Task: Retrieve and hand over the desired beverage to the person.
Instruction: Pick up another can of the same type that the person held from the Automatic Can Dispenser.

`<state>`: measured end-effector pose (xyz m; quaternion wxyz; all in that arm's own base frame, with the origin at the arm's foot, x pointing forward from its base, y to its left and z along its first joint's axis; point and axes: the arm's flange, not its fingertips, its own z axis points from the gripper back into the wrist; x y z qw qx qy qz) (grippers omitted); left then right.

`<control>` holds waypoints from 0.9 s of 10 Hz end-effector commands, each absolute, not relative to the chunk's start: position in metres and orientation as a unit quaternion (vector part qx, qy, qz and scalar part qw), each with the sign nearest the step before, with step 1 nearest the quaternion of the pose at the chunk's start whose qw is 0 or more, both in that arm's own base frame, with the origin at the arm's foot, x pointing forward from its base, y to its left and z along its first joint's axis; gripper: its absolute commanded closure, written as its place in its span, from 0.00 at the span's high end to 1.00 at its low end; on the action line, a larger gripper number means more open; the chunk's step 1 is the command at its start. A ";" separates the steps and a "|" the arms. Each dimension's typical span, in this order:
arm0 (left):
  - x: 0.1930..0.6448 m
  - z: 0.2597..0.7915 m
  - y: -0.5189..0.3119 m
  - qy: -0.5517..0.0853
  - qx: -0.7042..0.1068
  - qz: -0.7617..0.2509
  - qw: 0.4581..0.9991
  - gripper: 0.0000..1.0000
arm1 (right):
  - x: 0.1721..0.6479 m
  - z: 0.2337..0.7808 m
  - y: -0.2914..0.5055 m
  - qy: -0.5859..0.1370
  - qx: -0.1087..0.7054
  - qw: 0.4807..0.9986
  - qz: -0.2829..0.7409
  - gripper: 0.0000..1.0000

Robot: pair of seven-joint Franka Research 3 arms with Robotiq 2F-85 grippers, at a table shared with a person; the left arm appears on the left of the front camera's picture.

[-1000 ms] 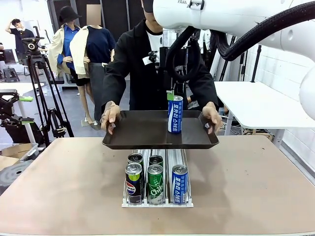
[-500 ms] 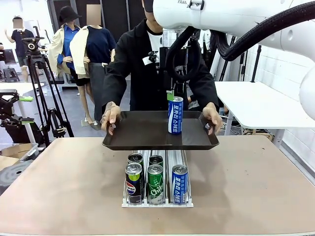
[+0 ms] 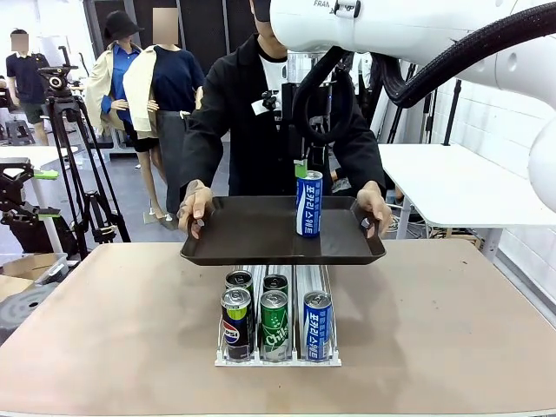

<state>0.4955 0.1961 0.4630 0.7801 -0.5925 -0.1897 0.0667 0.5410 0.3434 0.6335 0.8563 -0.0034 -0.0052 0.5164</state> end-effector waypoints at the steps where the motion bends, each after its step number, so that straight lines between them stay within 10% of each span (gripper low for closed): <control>1: 0.495 0.465 0.196 -0.190 -0.592 0.067 0.780 1.00 | 0.543 0.646 0.334 -0.009 0.049 0.852 0.521 1.00; 9: 0.495 0.465 0.196 -0.190 -0.592 0.067 0.780 1.00 | 0.537 0.679 0.169 -0.090 0.222 0.895 0.376 1.00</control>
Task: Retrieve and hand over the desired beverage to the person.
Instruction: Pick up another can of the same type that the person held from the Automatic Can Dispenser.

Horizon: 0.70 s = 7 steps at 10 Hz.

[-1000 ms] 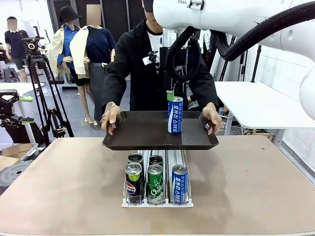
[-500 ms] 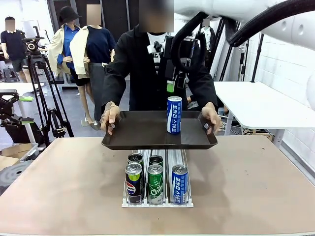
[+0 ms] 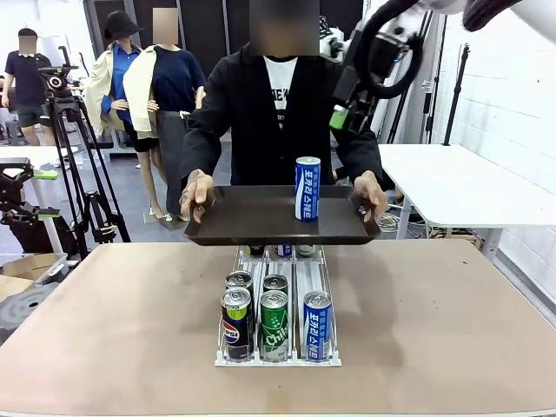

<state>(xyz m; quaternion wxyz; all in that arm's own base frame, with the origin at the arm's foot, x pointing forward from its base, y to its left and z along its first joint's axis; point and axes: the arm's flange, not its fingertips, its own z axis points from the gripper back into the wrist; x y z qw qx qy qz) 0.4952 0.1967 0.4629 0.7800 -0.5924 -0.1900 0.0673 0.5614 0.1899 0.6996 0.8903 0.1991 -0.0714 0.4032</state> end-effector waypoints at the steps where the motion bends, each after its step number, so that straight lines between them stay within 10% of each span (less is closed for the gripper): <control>1: 0.495 0.465 0.196 -0.190 -0.592 0.067 0.780 1.00 | 0.541 0.669 0.142 -0.088 0.241 0.902 0.346 1.00; 7: 0.495 0.465 0.196 -0.190 -0.592 0.067 0.780 1.00 | 0.527 0.563 -0.029 -0.137 0.462 0.848 0.222 1.00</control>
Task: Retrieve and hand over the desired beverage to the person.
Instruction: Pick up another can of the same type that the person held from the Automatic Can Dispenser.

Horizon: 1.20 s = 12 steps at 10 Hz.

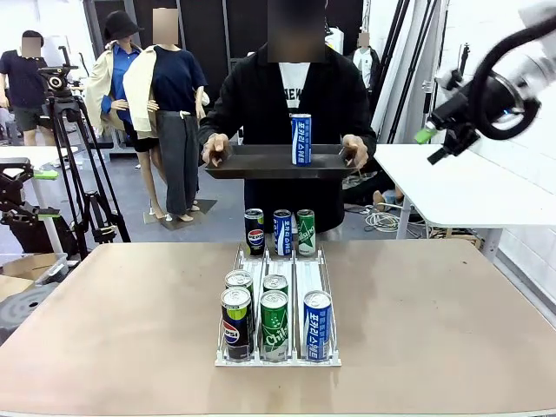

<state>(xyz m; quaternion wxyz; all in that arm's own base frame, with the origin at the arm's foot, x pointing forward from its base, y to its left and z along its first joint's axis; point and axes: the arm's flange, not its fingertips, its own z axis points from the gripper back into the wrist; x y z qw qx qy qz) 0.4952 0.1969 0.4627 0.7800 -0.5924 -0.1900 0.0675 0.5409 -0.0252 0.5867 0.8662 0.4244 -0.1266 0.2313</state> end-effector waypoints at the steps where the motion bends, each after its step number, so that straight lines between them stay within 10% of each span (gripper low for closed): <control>1: 0.495 0.465 0.196 -0.190 -0.592 0.067 0.780 1.00 | 0.522 0.547 -0.048 -0.145 0.483 0.840 0.199 1.00; 12: 0.495 0.465 0.196 -0.190 -0.592 0.067 0.780 1.00 | 0.505 0.439 -0.127 -0.095 0.637 0.763 0.056 1.00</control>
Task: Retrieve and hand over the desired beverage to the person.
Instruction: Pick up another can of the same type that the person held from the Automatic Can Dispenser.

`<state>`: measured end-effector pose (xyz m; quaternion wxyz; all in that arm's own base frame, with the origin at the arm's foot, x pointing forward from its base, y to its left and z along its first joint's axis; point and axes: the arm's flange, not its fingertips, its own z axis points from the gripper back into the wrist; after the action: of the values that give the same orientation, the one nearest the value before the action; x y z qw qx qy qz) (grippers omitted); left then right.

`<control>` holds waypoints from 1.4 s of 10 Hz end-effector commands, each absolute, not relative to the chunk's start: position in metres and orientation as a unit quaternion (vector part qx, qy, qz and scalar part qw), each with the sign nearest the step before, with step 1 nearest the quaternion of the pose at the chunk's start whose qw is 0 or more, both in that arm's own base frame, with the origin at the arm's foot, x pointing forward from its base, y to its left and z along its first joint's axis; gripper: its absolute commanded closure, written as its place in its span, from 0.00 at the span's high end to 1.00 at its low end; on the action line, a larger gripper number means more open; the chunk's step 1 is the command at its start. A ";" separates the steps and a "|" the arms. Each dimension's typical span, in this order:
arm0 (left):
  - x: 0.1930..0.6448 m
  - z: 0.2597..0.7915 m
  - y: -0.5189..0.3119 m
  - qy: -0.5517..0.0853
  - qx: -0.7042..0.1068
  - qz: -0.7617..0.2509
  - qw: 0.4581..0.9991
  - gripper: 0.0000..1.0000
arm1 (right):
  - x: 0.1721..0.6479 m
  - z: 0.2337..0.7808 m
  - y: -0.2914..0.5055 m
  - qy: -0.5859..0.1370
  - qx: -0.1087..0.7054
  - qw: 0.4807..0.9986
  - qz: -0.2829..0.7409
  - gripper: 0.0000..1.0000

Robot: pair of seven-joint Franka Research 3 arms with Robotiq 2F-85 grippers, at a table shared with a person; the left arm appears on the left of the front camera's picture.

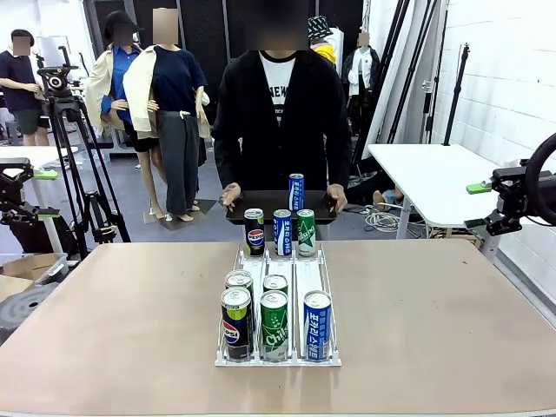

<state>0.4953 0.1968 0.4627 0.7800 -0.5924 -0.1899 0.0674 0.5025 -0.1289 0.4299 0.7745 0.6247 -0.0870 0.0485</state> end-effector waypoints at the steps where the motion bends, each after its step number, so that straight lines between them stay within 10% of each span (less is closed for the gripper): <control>1: 0.495 0.465 0.196 -0.190 -0.592 0.067 0.780 1.00 | 0.504 0.447 -0.123 -0.107 0.639 0.759 0.068 1.00; 14: 0.495 0.465 0.196 -0.190 -0.592 0.067 0.780 1.00 | 0.503 0.430 -0.129 -0.087 0.625 0.774 0.048 1.00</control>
<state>0.4953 0.1967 0.4627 0.7800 -0.5924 -0.1899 0.0674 0.5035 -0.1286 0.4310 0.7712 0.6285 -0.0884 0.0502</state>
